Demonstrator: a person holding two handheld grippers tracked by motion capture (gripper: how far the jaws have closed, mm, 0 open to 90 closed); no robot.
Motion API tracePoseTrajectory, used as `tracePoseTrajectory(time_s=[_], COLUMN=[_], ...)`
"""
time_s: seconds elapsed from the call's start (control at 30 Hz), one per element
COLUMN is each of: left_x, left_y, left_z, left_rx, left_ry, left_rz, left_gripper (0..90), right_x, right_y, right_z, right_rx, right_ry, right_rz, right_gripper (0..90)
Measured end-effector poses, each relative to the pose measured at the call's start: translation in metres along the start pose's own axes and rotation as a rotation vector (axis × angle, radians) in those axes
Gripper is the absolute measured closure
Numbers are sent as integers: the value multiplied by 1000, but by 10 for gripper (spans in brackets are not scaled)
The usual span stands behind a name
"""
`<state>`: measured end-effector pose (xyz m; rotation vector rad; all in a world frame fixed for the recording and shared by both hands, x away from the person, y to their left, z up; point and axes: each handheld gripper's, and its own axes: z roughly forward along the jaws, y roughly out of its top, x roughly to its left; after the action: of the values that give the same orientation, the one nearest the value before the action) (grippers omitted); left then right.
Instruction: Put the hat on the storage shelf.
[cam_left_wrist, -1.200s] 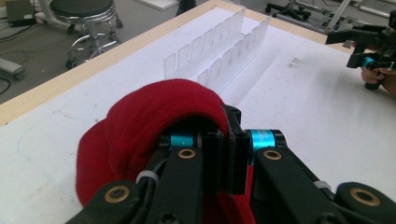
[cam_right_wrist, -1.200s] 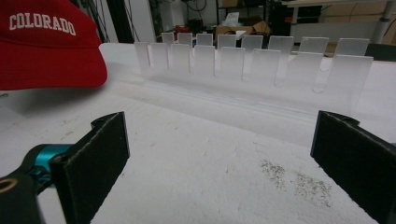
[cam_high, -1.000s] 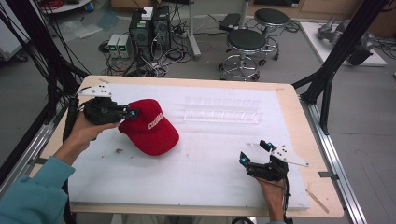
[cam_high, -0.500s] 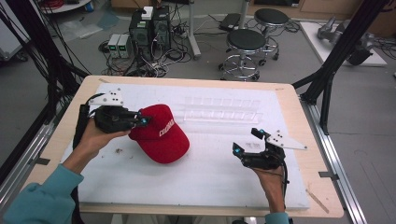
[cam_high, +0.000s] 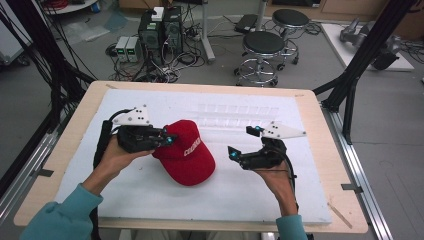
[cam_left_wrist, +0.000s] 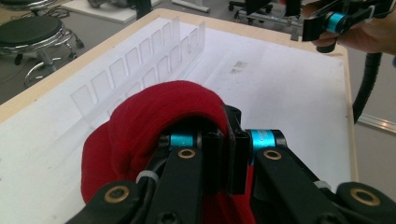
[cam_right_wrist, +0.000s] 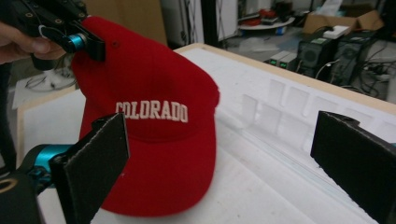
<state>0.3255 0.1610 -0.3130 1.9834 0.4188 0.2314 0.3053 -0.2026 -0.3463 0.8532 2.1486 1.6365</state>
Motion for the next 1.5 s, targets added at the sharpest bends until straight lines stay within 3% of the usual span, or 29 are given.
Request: tracePoseTrajectory(time_s=[0.3, 0.7, 0.8, 1.03, 1.17, 1.4, 1.5], left_x=[-8, -11, -11, -10, -10, -10, -10], left_y=[7, 11, 12, 14, 14, 14, 14], left_z=[10, 16, 15, 12, 11, 11, 11], left_rx=[-11, -26, -33, -55, -58, -55, -52], left_ry=[-31, -70, -80, -87, -86, -82, -80], left_rz=[8, 20, 15, 24, 25, 36, 39], left_gripper=[871, 871, 871, 871, 871, 871, 870], right_x=[11, 21, 21, 22, 22, 28, 28], right_y=[20, 30, 31, 28, 29, 30, 30], right_z=[32, 68, 73, 80, 81, 80, 80], right_rx=[86, 169, 185, 223, 216, 226, 233], right_ry=[79, 177, 211, 241, 263, 281, 292], right_rz=[-40, -76, -82, -64, -59, -99, -80], right_gripper=[32, 61, 168, 193, 305, 565, 659])
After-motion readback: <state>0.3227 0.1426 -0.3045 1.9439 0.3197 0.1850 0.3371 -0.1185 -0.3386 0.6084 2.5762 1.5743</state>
